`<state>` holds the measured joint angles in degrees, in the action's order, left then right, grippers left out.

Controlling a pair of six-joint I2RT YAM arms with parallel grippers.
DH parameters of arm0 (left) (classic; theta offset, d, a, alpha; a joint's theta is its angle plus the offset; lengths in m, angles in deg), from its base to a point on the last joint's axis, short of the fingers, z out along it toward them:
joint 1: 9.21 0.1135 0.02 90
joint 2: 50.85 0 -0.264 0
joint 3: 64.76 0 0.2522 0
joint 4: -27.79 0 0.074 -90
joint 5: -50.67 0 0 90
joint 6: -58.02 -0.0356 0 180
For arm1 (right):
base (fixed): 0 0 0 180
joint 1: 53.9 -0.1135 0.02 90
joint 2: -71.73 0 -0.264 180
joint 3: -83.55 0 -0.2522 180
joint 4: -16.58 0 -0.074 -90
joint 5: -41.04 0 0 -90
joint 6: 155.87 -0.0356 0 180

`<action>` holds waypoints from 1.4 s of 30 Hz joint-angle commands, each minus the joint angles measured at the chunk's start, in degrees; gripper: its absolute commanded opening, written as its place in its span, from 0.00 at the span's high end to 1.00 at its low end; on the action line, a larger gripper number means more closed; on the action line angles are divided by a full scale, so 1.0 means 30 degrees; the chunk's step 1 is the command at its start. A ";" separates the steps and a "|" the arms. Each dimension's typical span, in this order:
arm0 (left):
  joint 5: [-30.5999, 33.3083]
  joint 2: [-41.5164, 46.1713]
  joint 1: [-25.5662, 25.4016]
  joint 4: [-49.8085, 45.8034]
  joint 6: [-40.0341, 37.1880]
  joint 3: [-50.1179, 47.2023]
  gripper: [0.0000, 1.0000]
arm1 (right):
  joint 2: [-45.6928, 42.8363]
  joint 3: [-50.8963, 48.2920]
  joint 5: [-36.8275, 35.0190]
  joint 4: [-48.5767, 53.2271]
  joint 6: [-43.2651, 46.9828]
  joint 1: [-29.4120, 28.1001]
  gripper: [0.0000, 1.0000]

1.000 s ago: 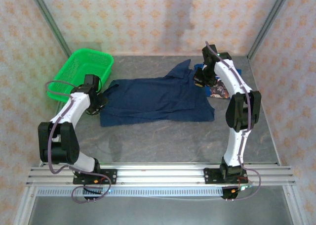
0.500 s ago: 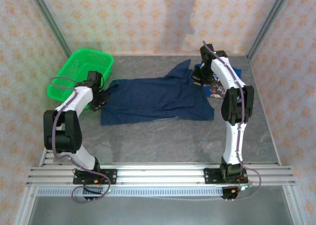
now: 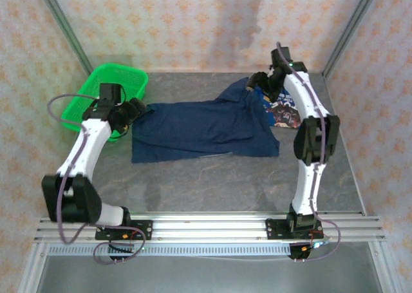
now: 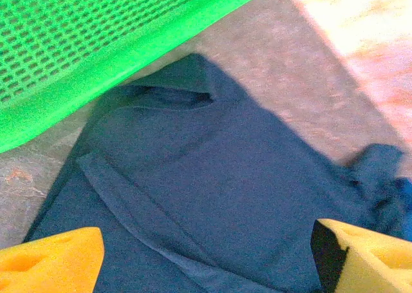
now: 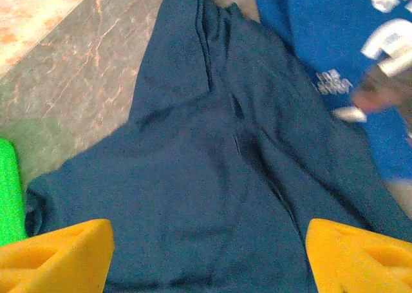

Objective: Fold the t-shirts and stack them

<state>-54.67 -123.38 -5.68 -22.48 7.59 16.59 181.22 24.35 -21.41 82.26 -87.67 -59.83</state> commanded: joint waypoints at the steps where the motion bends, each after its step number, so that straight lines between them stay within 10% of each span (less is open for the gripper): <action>1: -0.0292 0.1965 0.0197 -0.3023 -0.0093 -0.1723 0.15 | -0.4535 -0.4383 0.0152 0.0571 -0.0004 0.0128 0.22; 13: -0.0727 0.2771 0.0233 -0.0298 0.1091 -0.9391 0.36 | -0.9120 -1.7963 0.0525 -0.4677 -0.1765 0.1826 0.36; 30: 0.0960 -0.2398 0.0244 0.5230 0.2343 -0.9817 0.46 | -0.3618 -1.6198 -0.0849 -0.7214 -0.1434 0.2533 0.49; 42: 0.4627 -0.5005 0.0291 0.2114 0.1127 -0.7713 0.91 | -0.3717 -1.5281 -0.2655 -0.4644 -0.0889 0.2524 1.00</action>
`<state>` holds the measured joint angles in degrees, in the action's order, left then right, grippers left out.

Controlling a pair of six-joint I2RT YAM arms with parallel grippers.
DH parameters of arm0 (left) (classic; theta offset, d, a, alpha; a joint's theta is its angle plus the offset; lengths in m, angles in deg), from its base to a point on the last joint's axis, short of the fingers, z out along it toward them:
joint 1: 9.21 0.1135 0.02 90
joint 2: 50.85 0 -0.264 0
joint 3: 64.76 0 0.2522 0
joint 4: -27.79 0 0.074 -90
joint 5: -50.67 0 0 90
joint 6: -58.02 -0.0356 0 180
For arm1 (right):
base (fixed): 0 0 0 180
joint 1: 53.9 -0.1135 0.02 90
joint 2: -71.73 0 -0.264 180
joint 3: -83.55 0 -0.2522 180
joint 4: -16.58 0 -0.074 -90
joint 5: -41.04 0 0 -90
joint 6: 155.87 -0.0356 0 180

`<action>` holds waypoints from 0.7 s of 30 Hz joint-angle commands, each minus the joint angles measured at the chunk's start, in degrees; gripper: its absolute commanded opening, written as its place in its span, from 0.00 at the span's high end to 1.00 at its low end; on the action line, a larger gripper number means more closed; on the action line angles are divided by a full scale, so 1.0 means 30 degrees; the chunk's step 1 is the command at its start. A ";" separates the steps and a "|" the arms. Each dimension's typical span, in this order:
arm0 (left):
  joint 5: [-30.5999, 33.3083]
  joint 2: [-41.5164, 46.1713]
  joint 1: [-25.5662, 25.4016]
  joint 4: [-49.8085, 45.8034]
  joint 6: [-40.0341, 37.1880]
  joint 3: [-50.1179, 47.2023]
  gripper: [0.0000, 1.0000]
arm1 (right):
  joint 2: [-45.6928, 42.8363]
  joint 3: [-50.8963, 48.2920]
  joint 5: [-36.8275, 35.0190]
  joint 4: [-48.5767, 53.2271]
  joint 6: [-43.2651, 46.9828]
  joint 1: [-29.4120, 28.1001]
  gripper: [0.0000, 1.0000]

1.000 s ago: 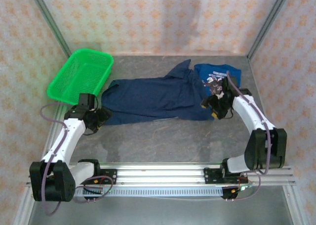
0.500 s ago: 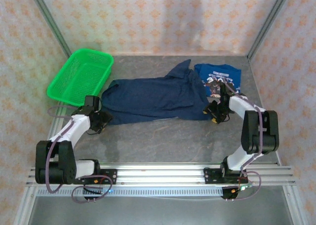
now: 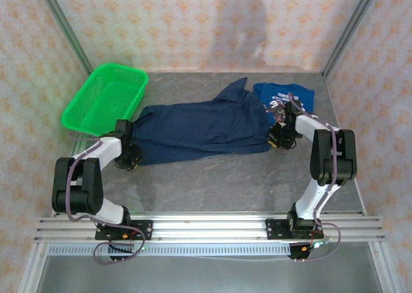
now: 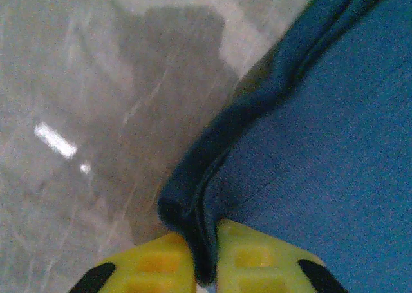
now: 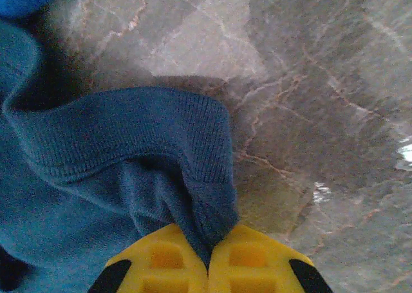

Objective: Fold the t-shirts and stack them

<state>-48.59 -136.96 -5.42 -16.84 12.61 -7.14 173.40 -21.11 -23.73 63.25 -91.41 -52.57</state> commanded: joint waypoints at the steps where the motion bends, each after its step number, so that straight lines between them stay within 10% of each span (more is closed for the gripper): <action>1: 0.2883 -0.0275 0.0201 -0.0108 -0.0648 0.0153 0.92 | -0.1526 -0.0322 -0.2166 0.2145 0.0481 0.0109 1.00; 10: 0.2609 0.2360 0.0174 -0.1226 -0.0638 -0.1964 0.90 | -0.4162 -0.3505 -0.3164 0.2205 -0.0023 0.0105 0.95; 14: 0.1699 0.3279 0.0072 -0.0911 -0.0542 -0.2718 0.53 | -0.4094 -0.3737 -0.2333 0.1399 -0.0085 0.0097 0.69; 21: 0.1059 0.6744 -0.0847 -0.3338 -0.0101 -0.0672 0.31 | -0.6712 -0.2453 -0.0536 0.3212 0.0460 0.0116 0.47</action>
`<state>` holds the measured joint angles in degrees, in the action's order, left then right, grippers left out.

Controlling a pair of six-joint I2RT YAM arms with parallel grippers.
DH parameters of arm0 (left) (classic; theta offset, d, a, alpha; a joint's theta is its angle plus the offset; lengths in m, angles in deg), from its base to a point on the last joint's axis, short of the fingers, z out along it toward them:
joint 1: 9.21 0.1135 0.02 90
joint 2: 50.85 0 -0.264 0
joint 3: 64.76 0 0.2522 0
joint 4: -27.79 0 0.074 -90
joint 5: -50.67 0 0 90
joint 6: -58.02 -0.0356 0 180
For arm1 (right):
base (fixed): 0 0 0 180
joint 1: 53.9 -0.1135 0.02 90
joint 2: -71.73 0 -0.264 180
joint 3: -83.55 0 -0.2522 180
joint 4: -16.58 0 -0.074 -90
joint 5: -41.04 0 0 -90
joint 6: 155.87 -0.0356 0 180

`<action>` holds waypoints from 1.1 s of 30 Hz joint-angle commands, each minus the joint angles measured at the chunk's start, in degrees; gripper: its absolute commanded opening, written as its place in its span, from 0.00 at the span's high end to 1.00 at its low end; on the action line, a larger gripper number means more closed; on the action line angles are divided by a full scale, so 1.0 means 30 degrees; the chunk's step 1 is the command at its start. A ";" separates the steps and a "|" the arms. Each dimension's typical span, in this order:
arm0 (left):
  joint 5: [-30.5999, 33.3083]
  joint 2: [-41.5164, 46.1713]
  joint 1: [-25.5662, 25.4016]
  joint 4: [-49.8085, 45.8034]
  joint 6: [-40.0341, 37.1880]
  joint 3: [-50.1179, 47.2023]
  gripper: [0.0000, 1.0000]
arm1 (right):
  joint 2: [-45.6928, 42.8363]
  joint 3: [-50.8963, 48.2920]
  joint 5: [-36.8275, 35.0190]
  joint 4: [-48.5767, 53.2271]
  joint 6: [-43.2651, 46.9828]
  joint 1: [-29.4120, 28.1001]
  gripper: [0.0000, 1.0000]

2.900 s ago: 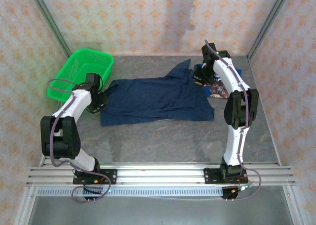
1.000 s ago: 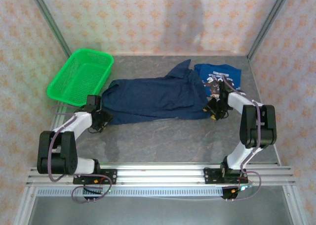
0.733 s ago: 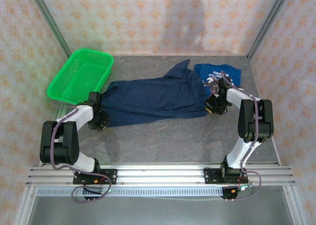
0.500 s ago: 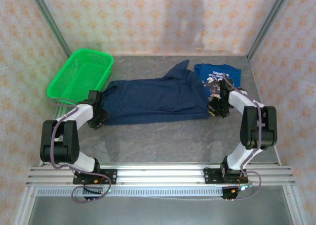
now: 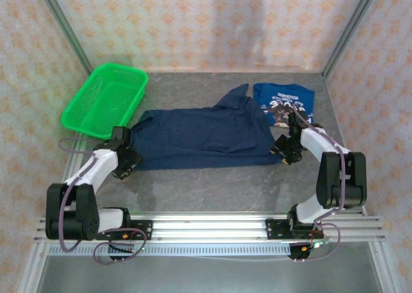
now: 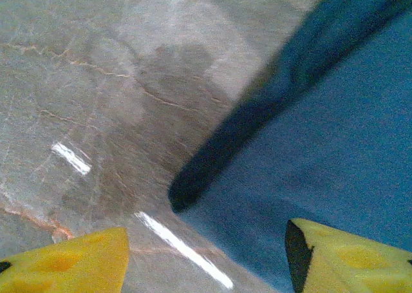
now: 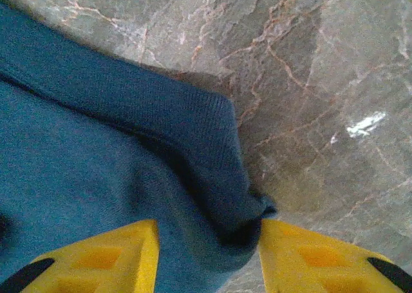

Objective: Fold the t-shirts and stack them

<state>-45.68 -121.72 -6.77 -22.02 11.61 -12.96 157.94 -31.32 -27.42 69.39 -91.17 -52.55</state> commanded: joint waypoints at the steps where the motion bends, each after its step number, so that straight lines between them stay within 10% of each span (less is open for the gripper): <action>1: 0.0126 0.2399 -0.0508 -0.1961 0.0292 0.1671 0.29 | -0.2224 0.0832 0.1438 0.1165 0.0334 0.0079 0.46; 12: 0.1296 0.2799 -0.4444 -0.2571 -0.1569 0.5646 0.26 | -0.0341 0.0504 0.4517 -0.1269 -0.0684 -0.3201 0.51; 28: 0.2110 0.5752 -0.4740 -0.3677 -0.1750 0.4223 0.26 | 0.3931 0.2187 0.4087 -0.4525 -0.1908 -0.3202 0.62; 33: 0.2595 0.6350 -0.4753 -0.4644 -0.2186 0.4372 0.26 | 0.5050 0.3436 0.3861 -0.4410 -0.1970 -0.3202 0.83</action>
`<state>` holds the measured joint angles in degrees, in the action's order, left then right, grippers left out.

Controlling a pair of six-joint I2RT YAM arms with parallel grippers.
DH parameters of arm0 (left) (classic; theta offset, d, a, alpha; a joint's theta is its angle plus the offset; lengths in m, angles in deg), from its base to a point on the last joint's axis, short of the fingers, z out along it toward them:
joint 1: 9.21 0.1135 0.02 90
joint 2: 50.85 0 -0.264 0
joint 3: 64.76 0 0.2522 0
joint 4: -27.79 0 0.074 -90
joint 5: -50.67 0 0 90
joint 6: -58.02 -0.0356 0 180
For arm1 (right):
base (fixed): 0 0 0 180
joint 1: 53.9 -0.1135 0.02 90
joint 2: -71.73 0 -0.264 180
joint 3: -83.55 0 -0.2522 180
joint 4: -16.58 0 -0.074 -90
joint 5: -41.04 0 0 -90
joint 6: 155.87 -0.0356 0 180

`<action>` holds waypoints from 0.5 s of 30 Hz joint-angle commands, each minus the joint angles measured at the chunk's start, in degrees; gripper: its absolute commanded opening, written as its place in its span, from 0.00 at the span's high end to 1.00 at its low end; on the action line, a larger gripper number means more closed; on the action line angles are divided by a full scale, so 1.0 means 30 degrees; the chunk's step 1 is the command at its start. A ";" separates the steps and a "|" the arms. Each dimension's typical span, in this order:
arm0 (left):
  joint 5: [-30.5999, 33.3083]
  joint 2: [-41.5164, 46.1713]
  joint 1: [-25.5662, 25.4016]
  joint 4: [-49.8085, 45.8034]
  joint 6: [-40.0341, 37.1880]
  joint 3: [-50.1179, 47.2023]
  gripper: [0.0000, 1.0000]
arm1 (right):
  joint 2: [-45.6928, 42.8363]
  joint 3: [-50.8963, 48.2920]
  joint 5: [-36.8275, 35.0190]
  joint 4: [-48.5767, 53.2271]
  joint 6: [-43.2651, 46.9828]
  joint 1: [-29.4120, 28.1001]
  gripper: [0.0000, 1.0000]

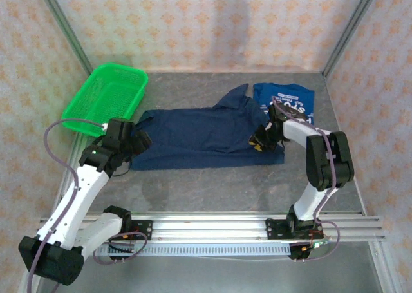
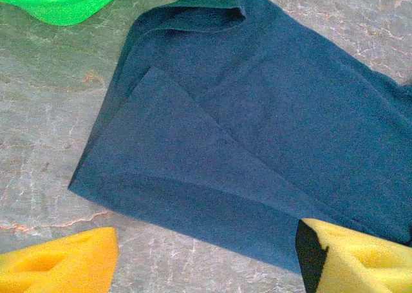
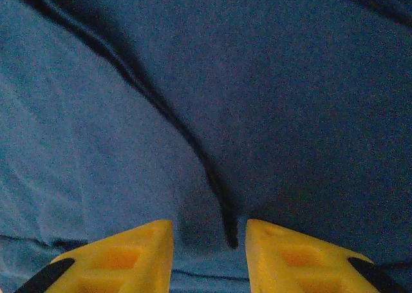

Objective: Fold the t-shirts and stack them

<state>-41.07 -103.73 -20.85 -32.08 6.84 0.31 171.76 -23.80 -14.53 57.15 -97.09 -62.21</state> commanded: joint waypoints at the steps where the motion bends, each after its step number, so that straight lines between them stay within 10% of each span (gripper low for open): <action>1: 0.1175 0.0439 -0.0062 -0.1495 -0.0681 0.0014 0.26 | 0.0567 0.1224 -0.0366 -0.0294 -0.0062 0.0020 0.89; 15: 0.1283 0.0533 -0.0086 -0.1339 -0.0669 -0.0838 0.26 | 0.2483 0.5987 0.1555 -0.1318 -0.1995 -0.1431 1.00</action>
<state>-38.84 -102.23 -20.85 -35.49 5.40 -1.15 176.65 -9.42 -11.18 54.81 -101.14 -65.23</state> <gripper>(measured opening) 0.738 0.046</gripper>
